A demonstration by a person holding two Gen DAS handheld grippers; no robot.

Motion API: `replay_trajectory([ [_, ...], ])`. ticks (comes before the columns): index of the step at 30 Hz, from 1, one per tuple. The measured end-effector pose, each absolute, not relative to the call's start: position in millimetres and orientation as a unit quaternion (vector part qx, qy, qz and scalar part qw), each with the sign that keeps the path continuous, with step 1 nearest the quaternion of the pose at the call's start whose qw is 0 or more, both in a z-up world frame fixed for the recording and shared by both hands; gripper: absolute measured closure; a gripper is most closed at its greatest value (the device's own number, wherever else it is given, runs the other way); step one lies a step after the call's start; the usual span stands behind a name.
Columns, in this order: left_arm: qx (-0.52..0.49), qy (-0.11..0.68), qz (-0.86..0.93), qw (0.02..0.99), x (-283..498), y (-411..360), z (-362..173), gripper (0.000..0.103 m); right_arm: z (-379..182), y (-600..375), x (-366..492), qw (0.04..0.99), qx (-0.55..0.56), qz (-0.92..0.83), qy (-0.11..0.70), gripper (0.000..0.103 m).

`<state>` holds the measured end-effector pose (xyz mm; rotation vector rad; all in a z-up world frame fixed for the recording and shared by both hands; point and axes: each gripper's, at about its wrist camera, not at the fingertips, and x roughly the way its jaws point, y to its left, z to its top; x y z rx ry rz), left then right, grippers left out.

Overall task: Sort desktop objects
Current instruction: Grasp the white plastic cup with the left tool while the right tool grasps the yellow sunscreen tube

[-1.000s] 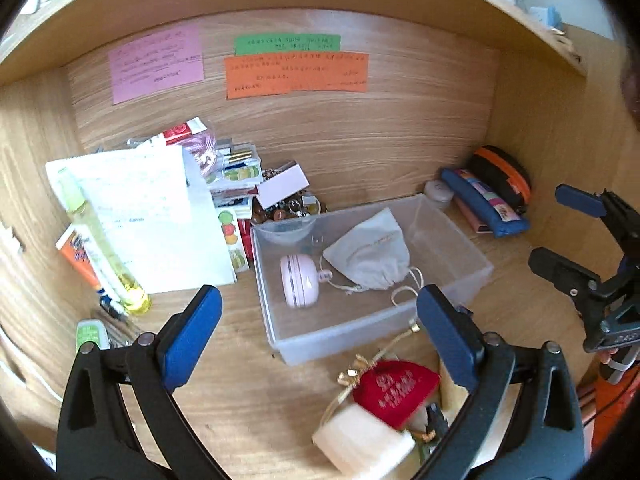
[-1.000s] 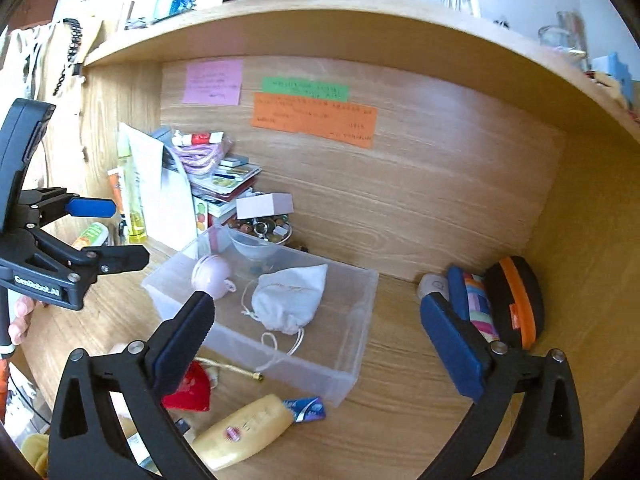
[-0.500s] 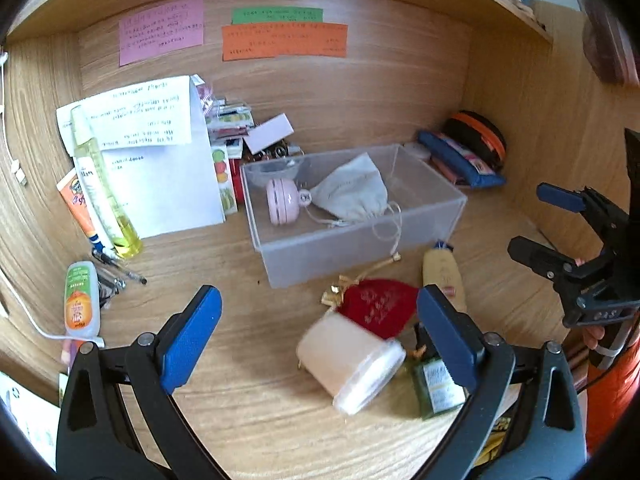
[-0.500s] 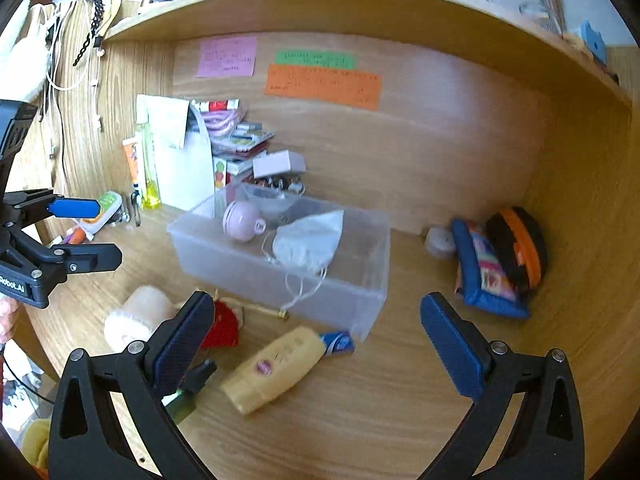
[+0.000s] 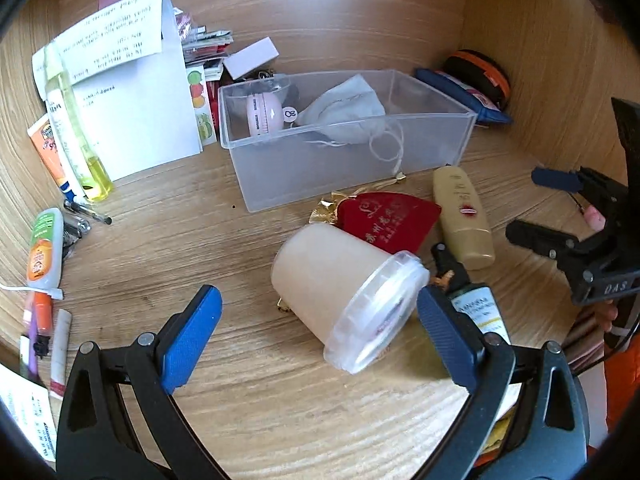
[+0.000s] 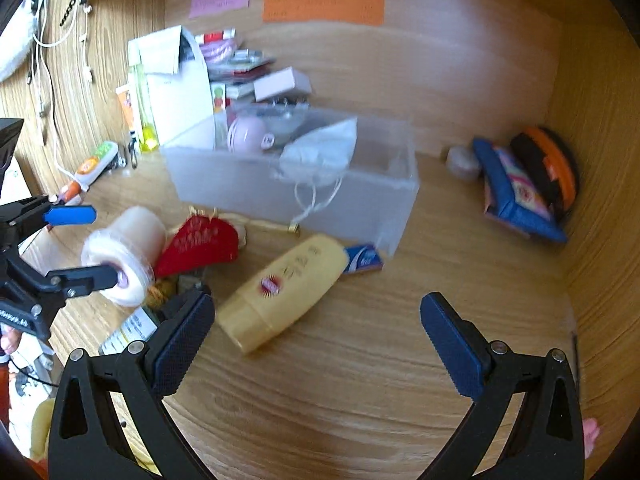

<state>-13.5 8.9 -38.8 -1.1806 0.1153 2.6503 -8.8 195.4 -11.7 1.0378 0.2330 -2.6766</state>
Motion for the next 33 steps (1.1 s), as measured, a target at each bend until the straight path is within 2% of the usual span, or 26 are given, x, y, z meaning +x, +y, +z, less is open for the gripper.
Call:
replay_trajectory([
  [8,-0.403,0.034,0.904,0.139,-27,12,-45,0.004,-33,198,-30,0.164,0.409,-0.897,0.043,0.004],
  [15,-0.397,0.051,0.904,0.151,-39,18,-46,0.005,-41,195,-48,0.188,0.439,-0.878,0.011,0.019],
  [17,-0.396,0.055,0.903,0.158,-41,20,-47,0.010,-43,193,-53,0.197,0.447,-0.872,0.006,0.022],
  [19,-0.396,0.060,0.901,0.167,-43,22,-48,0.020,-45,190,-57,0.206,0.454,-0.867,0.000,0.027],
  [25,-0.392,0.068,0.900,0.180,-46,26,-50,0.031,-45,177,-68,0.202,0.457,-0.866,0.017,0.043],
  [30,-0.384,0.079,0.905,0.165,-47,32,-50,0.032,-45,170,-70,0.191,0.447,-0.872,0.046,0.063],
  [33,-0.377,0.078,0.910,0.151,-47,33,-49,0.035,-46,169,-72,0.189,0.441,-0.876,0.053,0.063],
])
